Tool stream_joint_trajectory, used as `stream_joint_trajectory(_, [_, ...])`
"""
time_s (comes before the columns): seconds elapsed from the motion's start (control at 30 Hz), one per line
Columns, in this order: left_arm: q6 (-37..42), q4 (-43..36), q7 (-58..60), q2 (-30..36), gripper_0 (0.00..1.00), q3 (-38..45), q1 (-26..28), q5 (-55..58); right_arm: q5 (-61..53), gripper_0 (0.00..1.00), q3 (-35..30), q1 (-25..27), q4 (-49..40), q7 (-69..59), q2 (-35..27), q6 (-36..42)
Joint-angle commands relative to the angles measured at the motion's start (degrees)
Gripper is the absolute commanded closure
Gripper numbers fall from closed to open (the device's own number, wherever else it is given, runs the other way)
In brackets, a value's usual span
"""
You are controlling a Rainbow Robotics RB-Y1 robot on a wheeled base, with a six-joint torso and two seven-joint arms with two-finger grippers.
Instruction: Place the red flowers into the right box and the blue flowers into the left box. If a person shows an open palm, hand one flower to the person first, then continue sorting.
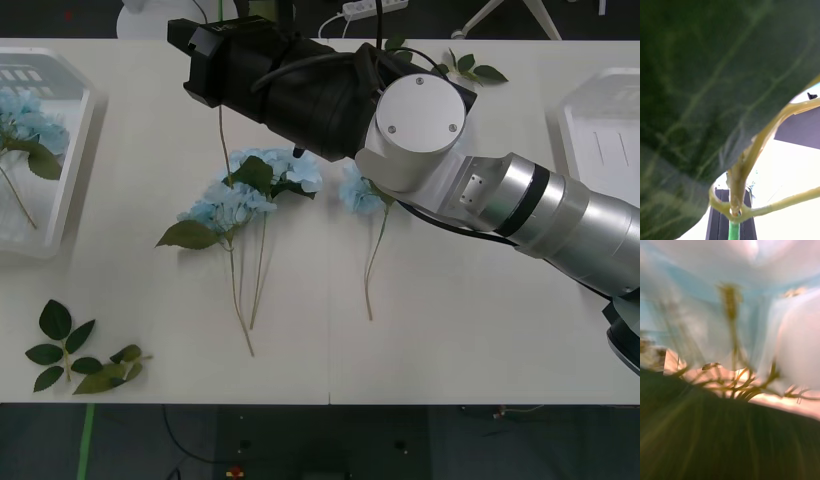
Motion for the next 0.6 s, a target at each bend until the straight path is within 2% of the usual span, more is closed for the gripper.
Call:
stream_joint_trajectory(0.03, [-2.7, -4.4, -3.4, 3.3, 0.15, 0.9, 3.4, -0.3, 0.8, 1.0, 1.2, -3.4, -0.3, 1.3, 1.9, -2.3])
stream_joint_trajectory(0.1, [-4.6, -5.7, -3.5, 3.3, 0.0, 0.9, 5.3, -0.3, 0.9, 1.0, 1.3, -3.4, -0.3, 1.3, 1.9, -2.3])
stream_joint_trajectory(0.17, [-6.3, -7.5, -3.4, 3.3, 0.0, 1.2, 7.2, -0.3, 0.9, 1.0, 1.3, -3.4, -0.3, 1.3, 1.8, -2.3])
stream_joint_trajectory(0.3, [-7.5, -15.7, -3.5, 3.2, 0.0, 7.0, 13.9, 2.0, 0.9, 1.0, 1.3, -3.4, -0.3, 1.3, 1.8, -2.3])
stream_joint_trajectory(0.43, [-11.6, -27.3, -2.6, 3.1, 0.0, 14.8, 24.1, 10.0, 0.9, 1.0, 1.4, -3.4, -0.3, 1.3, 1.8, -2.3])
stream_joint_trajectory(0.6, [-15.0, -39.5, -2.6, 1.7, 0.0, 25.5, 35.8, 28.4, 1.0, 1.0, 1.4, -3.4, -0.3, 1.3, 1.8, -2.3])
